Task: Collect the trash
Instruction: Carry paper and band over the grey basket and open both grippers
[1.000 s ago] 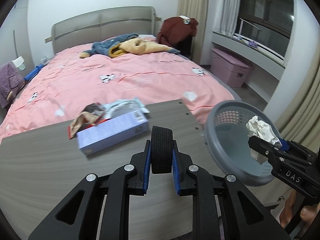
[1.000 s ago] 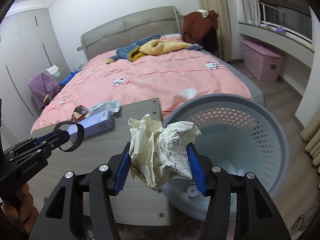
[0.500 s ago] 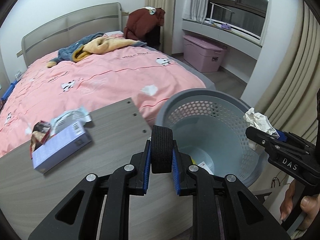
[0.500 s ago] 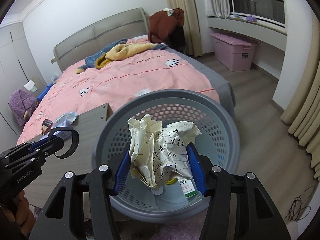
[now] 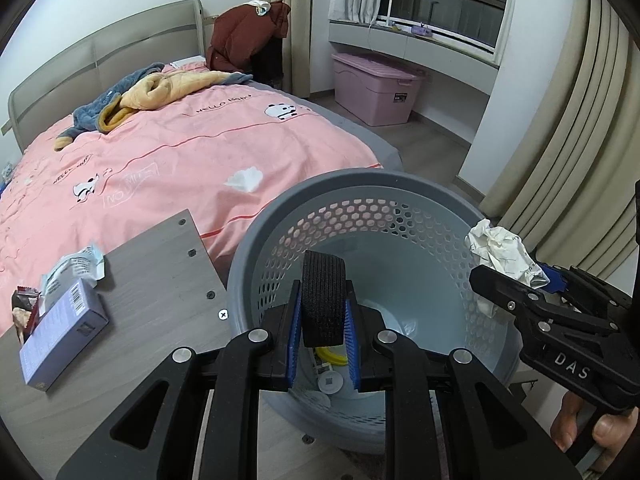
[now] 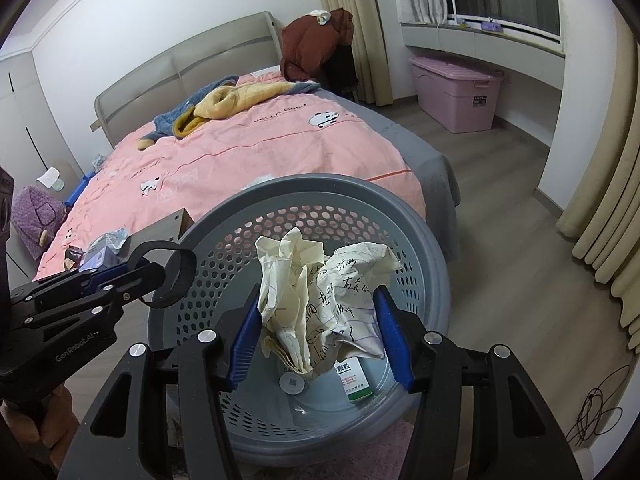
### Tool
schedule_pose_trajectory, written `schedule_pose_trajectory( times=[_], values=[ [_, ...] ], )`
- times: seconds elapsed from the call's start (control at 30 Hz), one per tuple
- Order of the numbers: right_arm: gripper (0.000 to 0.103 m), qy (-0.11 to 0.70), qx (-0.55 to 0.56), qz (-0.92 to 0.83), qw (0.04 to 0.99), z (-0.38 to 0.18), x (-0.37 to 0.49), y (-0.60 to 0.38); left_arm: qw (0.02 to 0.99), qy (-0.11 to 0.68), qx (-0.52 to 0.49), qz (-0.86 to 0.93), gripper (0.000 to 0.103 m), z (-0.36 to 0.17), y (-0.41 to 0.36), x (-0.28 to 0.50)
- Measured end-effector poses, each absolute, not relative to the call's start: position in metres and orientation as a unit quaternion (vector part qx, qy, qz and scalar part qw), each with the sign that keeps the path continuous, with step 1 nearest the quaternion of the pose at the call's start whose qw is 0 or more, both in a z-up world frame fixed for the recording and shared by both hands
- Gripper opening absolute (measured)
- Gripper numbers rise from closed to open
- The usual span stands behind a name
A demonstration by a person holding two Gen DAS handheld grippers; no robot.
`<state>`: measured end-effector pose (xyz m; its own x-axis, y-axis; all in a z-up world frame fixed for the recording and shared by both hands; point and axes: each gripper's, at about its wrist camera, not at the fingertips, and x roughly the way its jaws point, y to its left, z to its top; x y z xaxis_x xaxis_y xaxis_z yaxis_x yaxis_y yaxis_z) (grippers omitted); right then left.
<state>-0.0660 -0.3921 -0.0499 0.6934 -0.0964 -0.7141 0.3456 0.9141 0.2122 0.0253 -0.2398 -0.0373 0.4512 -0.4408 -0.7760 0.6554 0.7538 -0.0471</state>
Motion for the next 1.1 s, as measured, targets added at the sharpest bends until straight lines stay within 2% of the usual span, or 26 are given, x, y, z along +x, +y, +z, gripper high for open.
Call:
schedule_pose_trajectory(
  times=[0.43,0.5,0.57,0.6,0.73,0.87,1.1],
  values=[
    [0.058,0.379,0.167,-0.119,0.903,-0.057,-0.055,-0.396,0.839,0.422,0.133,-0.318,0.019,-0.049,-0.250,0.038],
    [0.060,0.375,0.165,-0.120,0.904,-0.055,-0.055,-0.397,0.839,0.421,0.134,-0.317,0.026,-0.048,-0.251,0.038],
    [0.070,0.372,0.162,-0.122,0.906,-0.054,-0.056,-0.398,0.843,0.415,0.133,-0.314,0.046,-0.044,-0.250,0.037],
    [0.072,0.370,0.160,-0.124,0.907,-0.052,-0.057,-0.398,0.846,0.412,0.131,-0.313,0.049,-0.042,-0.248,0.036],
    [0.075,0.363,0.159,-0.129,0.909,-0.049,-0.060,-0.400,0.851,0.407,0.128,-0.307,0.052,-0.037,-0.244,0.035],
    [0.083,0.359,0.161,-0.136,0.909,-0.047,-0.063,-0.399,0.853,0.406,0.127,-0.301,0.060,-0.036,-0.239,0.033],
    [0.083,0.359,0.164,-0.139,0.908,-0.046,-0.066,-0.400,0.850,0.416,0.130,-0.295,0.066,-0.037,-0.236,0.033]
  ],
)
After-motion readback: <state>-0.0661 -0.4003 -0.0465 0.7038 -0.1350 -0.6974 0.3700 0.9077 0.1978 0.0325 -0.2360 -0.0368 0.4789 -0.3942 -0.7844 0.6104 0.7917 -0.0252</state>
